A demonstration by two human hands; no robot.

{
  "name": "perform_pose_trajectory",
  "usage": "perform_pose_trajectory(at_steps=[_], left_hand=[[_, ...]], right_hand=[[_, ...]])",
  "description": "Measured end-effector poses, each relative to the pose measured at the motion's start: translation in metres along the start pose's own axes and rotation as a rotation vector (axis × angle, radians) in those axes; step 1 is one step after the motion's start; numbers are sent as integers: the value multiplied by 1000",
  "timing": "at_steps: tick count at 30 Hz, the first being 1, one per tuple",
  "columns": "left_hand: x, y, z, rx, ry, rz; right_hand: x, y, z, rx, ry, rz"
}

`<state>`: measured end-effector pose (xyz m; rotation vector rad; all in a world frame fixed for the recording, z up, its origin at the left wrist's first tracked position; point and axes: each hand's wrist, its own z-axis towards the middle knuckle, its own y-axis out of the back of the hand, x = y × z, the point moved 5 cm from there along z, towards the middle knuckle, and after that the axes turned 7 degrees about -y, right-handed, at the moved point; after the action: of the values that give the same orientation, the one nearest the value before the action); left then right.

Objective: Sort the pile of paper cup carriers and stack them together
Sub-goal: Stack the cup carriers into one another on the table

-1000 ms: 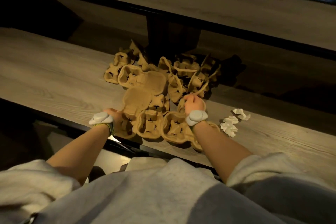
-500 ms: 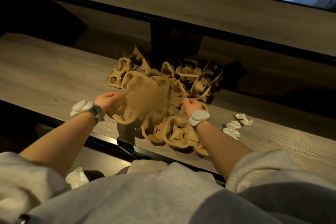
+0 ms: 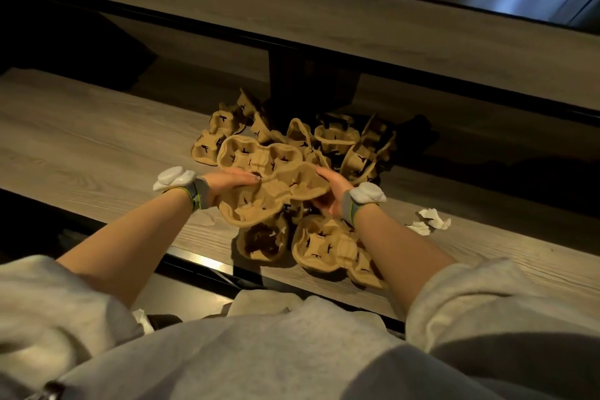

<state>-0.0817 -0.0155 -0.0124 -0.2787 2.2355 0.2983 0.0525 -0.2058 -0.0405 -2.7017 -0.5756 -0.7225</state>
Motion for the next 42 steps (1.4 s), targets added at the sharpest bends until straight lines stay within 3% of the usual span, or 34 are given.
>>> perform_pose_trajectory(at_steps=[6,12,17,26,31,36,42], left_hand=[[-3,-21,5,64,93,15],[0,-17,14,-35,125,22],[10,-29,15,16,152,-23],[0,-63,28,-97,-1,-9],[1,-81,35,-74,-44,220],[-5,-105,31,-11,-141,358],[-6,-115,34,49,-213,489]], right_hand=[[-8,18,0,-89,13,92],[-12,42,-6,-80,15,192],[-13,61,-12,-95,73,213],[-20,113,-24,-163,18,124],[-24,138,-34,-237,17,-47],[-25,172,-45,-534,209,-643],[-37,176,-55,-585,285,-744]])
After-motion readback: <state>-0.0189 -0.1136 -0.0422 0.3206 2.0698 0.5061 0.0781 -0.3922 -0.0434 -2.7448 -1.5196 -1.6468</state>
